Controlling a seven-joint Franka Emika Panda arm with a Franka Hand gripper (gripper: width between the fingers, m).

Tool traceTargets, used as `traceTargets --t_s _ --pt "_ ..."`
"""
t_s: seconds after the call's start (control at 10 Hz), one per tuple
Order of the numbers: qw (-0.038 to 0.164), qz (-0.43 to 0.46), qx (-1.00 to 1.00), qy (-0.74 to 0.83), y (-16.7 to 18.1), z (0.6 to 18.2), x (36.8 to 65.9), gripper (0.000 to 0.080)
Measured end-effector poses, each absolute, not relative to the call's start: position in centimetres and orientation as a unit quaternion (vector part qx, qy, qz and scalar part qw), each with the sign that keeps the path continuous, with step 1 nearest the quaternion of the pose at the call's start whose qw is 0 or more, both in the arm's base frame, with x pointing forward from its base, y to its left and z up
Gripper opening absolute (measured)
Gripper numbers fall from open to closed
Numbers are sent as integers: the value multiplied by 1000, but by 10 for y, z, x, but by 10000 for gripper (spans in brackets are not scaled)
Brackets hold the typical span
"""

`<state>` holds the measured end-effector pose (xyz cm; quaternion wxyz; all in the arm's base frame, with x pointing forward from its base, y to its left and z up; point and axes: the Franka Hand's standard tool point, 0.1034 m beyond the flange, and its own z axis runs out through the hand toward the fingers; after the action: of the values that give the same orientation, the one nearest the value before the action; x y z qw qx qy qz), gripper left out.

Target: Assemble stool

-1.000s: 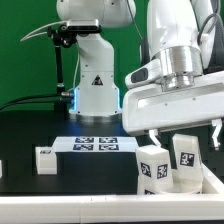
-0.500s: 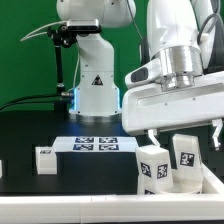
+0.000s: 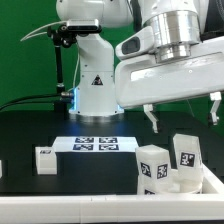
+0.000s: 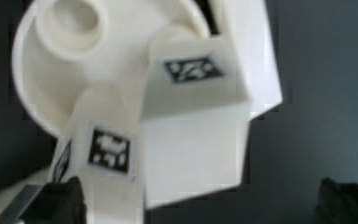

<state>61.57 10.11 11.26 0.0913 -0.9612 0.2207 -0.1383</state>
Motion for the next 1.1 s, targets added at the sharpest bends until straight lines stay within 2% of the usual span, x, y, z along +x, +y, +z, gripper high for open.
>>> traceTargets --t_s 0.3,0.4,0.5,0.6,0.8,0.9,1.1 --pt "97 -37 -976 193 87 112 608 649" --pt "91 -1 -984 155 76 113 604 649" --pt "72 20 -991 114 86 111 601 649" --pt "72 19 -994 81 88 114 606 649" --pt "56 23 -998 23 105 108 611 649" --pt "78 -15 -997 1 107 108 618 649" --pt "69 -11 -996 -47 101 107 615 649"
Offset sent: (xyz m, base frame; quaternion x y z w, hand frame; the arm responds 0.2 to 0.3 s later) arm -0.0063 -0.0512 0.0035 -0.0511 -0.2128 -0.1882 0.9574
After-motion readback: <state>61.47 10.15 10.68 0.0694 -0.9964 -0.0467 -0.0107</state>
